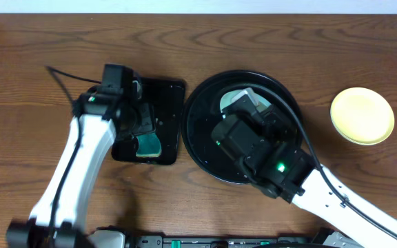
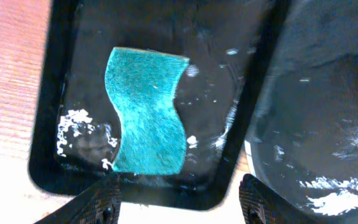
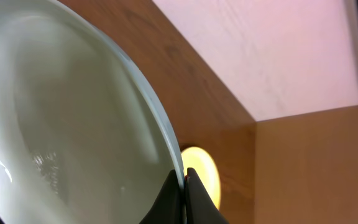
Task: Clean dirty plates on tray and stack at the side
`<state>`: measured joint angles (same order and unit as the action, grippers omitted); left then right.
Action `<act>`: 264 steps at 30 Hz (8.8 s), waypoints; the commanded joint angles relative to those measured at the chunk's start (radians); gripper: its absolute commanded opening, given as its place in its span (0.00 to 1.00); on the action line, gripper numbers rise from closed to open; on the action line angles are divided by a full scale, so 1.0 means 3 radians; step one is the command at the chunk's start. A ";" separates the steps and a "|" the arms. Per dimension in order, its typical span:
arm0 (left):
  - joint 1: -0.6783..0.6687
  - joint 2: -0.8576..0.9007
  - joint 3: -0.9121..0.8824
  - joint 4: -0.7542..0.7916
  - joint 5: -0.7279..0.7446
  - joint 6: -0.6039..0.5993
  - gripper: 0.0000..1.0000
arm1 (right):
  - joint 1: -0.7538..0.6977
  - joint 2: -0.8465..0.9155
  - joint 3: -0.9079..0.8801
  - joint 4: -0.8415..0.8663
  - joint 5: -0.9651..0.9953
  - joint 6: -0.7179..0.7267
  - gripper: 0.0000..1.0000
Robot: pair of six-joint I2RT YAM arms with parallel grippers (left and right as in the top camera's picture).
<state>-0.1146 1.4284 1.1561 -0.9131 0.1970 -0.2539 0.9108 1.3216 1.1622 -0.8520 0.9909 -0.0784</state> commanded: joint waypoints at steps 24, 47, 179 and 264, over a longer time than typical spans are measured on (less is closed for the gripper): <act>0.0010 -0.0708 0.0024 -0.0322 0.0066 0.0033 0.83 | 0.0221 -0.0023 0.0004 -0.0017 0.0538 -0.0057 0.01; 0.0010 -0.0708 0.0024 -0.0322 0.0066 0.0033 0.83 | 0.0221 -0.0023 0.0004 -0.0017 0.0548 -0.0056 0.01; 0.0010 -0.0708 0.0024 -0.0322 0.0066 0.0033 0.84 | -0.3155 -0.4386 -0.3855 0.2682 -0.4353 -0.0031 0.99; 0.0132 -0.4683 -0.3840 0.2845 -0.0261 0.0558 0.84 | -0.3155 -0.4386 -0.3855 0.2682 -0.4353 -0.0031 0.99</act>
<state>-0.0792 0.0181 0.0128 -0.0151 0.1051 -0.1024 -0.0463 0.0120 0.0074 -0.0433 -0.3180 -0.0811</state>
